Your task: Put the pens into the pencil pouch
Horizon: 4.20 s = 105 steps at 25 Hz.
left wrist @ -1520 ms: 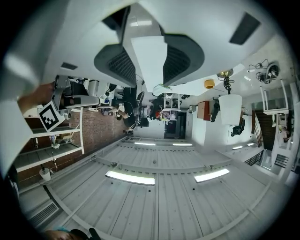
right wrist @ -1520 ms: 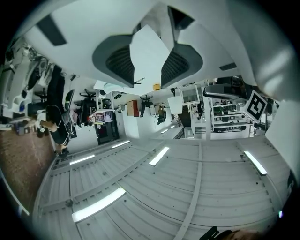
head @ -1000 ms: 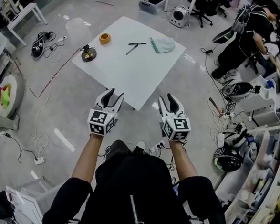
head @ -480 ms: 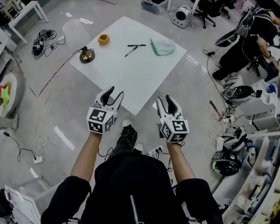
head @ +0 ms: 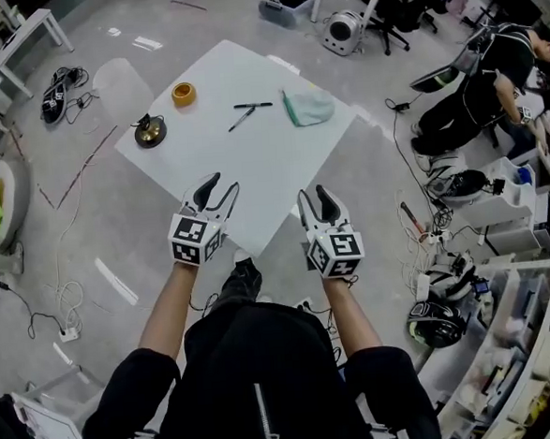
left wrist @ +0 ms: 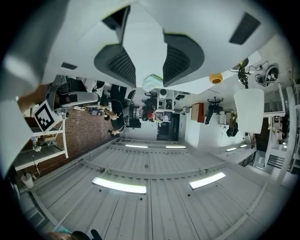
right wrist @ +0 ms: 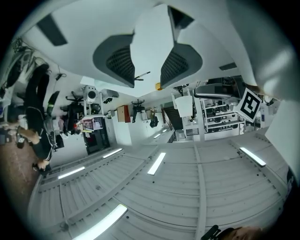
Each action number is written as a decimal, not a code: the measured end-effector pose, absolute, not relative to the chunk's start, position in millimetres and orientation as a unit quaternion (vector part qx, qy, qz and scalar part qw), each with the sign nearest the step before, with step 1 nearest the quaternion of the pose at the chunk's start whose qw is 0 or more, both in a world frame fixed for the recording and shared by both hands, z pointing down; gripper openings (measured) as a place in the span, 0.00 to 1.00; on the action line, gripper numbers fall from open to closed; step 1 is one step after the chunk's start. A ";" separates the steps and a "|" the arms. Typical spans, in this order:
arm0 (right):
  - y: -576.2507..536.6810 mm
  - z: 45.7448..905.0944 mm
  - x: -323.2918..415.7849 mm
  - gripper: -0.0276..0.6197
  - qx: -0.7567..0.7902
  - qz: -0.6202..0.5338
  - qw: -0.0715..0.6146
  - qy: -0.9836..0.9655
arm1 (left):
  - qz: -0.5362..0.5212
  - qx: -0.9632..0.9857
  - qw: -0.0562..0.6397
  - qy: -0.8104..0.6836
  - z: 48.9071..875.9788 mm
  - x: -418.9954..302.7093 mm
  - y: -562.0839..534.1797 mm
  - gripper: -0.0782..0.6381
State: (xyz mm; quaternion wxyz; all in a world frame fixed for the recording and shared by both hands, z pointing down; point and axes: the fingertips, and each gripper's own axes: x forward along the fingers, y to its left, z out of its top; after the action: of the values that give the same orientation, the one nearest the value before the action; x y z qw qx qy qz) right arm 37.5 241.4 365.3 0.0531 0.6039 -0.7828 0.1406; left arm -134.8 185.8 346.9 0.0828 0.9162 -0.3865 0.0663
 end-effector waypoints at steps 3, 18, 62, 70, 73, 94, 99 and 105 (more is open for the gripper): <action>207.5 362.7 41.8 0.30 0.605 0.138 0.052 -0.782 | 0.069 0.918 0.083 -0.382 349.6 -127.4 153.9 0.36; 110.2 373.3 37.5 0.30 0.614 0.146 0.069 -0.773 | 0.082 0.923 0.095 -0.363 362.3 -135.3 55.9 0.36; -104.0 580.0 113.2 0.26 0.526 0.193 0.332 -0.759 | 0.221 0.876 0.200 -0.378 538.3 -96.0 -81.1 0.36; -108.9 613.0 125.6 0.18 0.516 0.227 0.362 -0.743 | 0.241 0.869 0.211 -0.378 559.9 -97.0 -83.8 0.36; -110.1 617.2 124.8 0.19 0.509 0.227 0.369 -0.744 | 0.246 0.865 0.219 -0.379 567.7 -99.1 -84.1 0.36; -111.5 605.9 136.4 0.13 0.513 0.283 0.299 -0.753 | 0.333 0.865 0.180 -0.329 603.2 -97.9 -97.6 0.32; -113.4 602.7 135.8 0.13 0.513 0.294 0.278 -0.757 | 0.371 0.859 0.174 -0.307 619.3 -95.9 -96.0 0.30; -115.1 594.8 136.4 0.13 0.517 0.294 0.266 -0.759 | 0.388 0.854 0.168 -0.304 625.2 -94.3 -99.1 0.23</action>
State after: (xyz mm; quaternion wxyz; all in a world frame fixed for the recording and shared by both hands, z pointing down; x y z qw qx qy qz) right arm 136.4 -115.1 594.8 0.2656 0.5165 -0.7590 0.2942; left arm -94.3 -99.1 625.2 0.1676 0.8537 -0.3042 0.3880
